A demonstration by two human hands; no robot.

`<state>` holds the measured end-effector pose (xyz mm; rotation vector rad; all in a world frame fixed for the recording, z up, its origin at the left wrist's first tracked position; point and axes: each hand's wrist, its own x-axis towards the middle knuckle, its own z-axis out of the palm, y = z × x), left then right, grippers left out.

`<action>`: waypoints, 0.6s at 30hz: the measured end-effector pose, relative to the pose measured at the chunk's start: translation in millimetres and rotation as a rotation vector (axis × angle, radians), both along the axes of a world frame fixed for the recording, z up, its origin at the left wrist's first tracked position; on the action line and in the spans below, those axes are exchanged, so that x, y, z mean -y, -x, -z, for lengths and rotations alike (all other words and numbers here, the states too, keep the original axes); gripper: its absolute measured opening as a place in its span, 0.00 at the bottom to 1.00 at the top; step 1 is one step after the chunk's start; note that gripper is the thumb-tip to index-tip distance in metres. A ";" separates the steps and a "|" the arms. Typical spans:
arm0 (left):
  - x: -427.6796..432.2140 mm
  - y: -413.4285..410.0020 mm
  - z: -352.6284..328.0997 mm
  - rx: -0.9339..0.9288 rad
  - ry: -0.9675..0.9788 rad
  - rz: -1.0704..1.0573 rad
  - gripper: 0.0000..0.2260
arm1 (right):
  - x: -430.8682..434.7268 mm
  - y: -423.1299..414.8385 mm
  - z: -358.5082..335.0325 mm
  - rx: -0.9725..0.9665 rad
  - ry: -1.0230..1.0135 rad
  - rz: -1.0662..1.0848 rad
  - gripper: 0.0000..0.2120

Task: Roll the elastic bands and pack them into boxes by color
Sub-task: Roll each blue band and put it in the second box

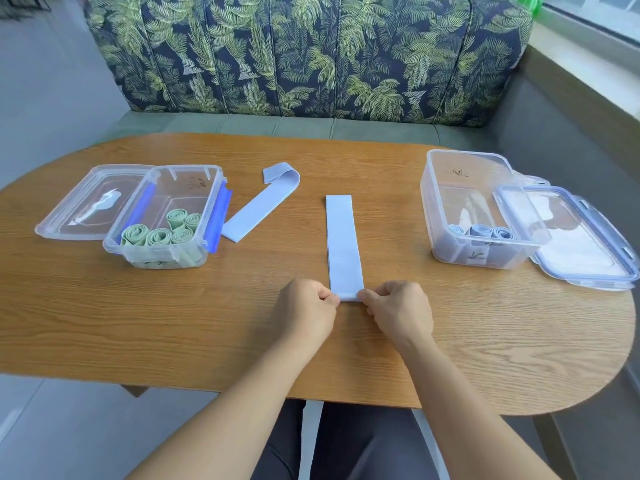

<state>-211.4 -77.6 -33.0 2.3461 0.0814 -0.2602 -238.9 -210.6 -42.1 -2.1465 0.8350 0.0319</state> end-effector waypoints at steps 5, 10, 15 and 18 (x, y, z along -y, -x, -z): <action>-6.4 6.2 -1.8 -0.011 0.013 0.014 0.07 | -0.3 9.7 1.4 -0.032 0.003 -0.049 0.13; -8.9 8.5 -1.4 -0.008 0.019 0.014 0.08 | -1.3 7.9 -0.5 -0.043 0.002 -0.045 0.14; -7.2 4.8 -0.7 0.003 -0.045 0.023 0.10 | -3.4 5.3 -3.5 -0.071 0.038 -0.028 0.15; -5.6 1.9 -0.5 -0.007 -0.074 0.022 0.11 | -4.5 2.0 -2.9 -0.084 0.048 -0.010 0.16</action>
